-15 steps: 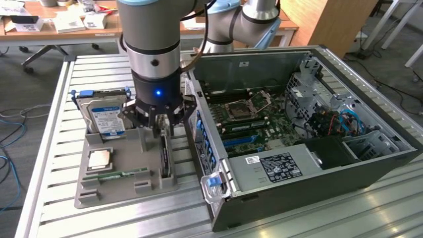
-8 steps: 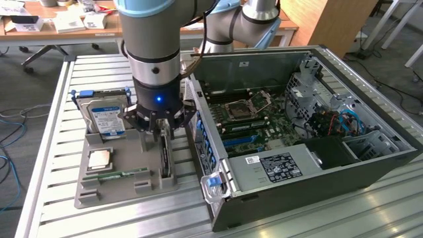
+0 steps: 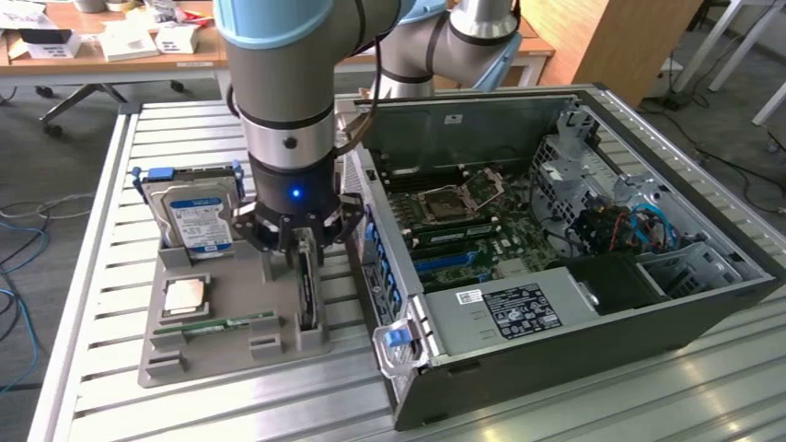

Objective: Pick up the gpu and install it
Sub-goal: 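Pick up the gpu and move the gpu toward the slot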

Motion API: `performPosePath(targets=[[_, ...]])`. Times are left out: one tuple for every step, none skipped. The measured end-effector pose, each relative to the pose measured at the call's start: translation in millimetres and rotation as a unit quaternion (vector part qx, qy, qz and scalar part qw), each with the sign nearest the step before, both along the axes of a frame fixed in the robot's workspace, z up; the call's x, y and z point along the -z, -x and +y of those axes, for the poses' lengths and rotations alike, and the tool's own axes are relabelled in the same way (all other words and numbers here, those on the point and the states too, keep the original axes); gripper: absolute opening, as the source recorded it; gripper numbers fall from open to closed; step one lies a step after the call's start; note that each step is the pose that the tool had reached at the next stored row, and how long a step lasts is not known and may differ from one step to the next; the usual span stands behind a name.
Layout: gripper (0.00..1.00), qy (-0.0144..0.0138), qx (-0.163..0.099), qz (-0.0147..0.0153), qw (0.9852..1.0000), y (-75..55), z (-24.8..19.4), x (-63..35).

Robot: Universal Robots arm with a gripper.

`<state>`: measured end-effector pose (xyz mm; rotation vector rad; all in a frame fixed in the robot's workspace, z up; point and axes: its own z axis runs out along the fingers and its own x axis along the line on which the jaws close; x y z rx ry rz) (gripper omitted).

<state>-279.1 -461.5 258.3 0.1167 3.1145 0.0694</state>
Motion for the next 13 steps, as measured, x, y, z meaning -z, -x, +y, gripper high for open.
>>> performPosePath(targets=[[0.42, 0.0003, 0.0, 0.0, 1.0, 0.0, 0.0, 1.5], [0.42, 0.0005, 0.0, 0.0, 1.0, 0.0, 0.0, 3.0], [0.42, 0.0007, 0.0, 0.0, 1.0, 0.0, 0.0, 4.4], [0.42, 0.0009, 0.0, 0.0, 1.0, 0.0, 0.0, 5.6], [0.42, 0.0012, 0.0, 0.0, 1.0, 0.0, 0.0, 7.0], [0.42, 0.0014, 0.0, 0.0, 1.0, 0.0, 0.0, 8.3], [0.42, 0.0016, 0.0, 0.0, 1.0, 0.0, 0.0, 9.7], [0.42, 0.0018, 0.0, 0.0, 1.0, 0.0, 0.0, 11.0], [0.42, 0.002, 0.0, 0.0, 1.0, 0.0, 0.0, 12.4], [0.42, 0.0022, 0.0, 0.0, 1.0, 0.0, 0.0, 13.8], [0.42, 0.0025, 0.0, 0.0, 1.0, 0.0, 0.0, 15.3], [0.42, 0.0027, 0.0, 0.0, 1.0, 0.0, 0.0, 16.7], [0.42, 0.0029, 0.0, 0.0, 1.0, 0.0, 0.0, 18.2]])
